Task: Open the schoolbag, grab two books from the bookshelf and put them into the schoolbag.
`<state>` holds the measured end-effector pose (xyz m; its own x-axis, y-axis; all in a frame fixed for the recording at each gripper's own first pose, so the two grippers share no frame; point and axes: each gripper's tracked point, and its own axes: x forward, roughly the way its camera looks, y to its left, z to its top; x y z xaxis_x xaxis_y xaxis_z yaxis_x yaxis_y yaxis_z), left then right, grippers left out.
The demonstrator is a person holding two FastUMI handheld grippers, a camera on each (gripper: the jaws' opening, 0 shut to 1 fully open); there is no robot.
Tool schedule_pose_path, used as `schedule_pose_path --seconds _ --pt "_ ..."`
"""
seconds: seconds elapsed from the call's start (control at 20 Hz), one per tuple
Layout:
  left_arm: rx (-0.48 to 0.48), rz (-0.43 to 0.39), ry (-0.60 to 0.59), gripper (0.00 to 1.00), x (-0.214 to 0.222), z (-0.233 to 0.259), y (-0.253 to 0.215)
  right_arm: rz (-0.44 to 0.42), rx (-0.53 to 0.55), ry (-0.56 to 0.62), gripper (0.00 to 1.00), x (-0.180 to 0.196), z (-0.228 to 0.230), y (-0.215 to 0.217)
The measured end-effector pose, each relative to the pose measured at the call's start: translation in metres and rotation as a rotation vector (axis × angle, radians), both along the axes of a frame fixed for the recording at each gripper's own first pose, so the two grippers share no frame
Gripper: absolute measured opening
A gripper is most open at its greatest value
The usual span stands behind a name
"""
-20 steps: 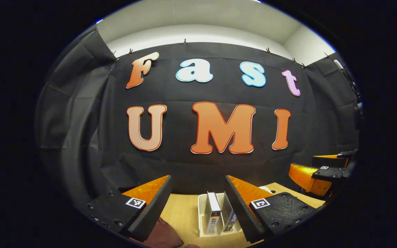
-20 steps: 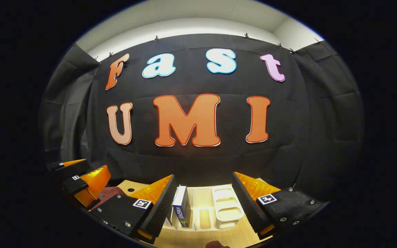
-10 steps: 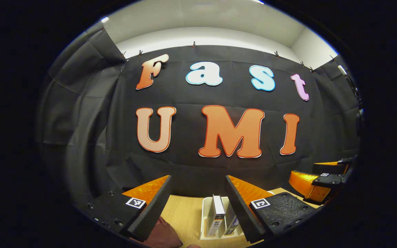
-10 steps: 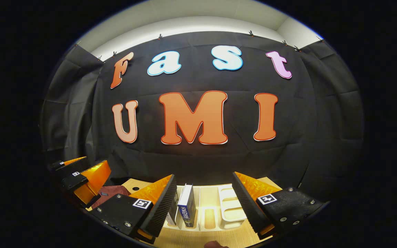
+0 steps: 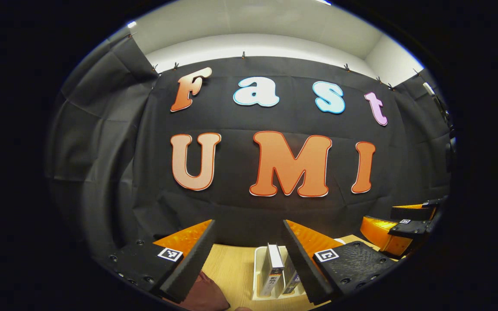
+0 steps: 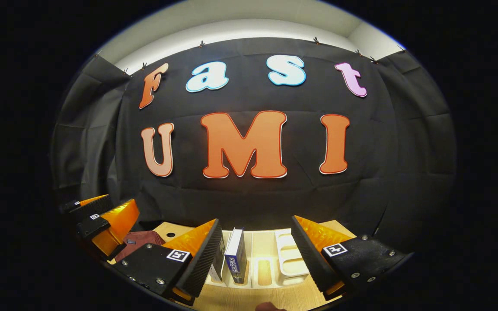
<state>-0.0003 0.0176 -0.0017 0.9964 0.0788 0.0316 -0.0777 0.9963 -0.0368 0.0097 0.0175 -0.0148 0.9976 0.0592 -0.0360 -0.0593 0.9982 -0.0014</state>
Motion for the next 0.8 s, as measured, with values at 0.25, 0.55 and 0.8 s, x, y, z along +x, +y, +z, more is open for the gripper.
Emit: schedule_pose_path --seconds 0.25,0.55,0.8 --pt "0.001 0.001 -0.006 0.95 -0.003 -0.001 0.003 0.001 -0.006 0.002 0.95 -0.001 -0.002 0.002" --pt "0.017 0.0 -0.006 0.95 -0.005 0.0 0.006 -0.003 -0.006 0.0 0.95 -0.001 -0.005 0.001" --pt "0.025 0.0 0.009 0.95 -0.005 -0.008 0.009 -0.01 -0.007 0.012 0.95 0.0 -0.008 -0.001"
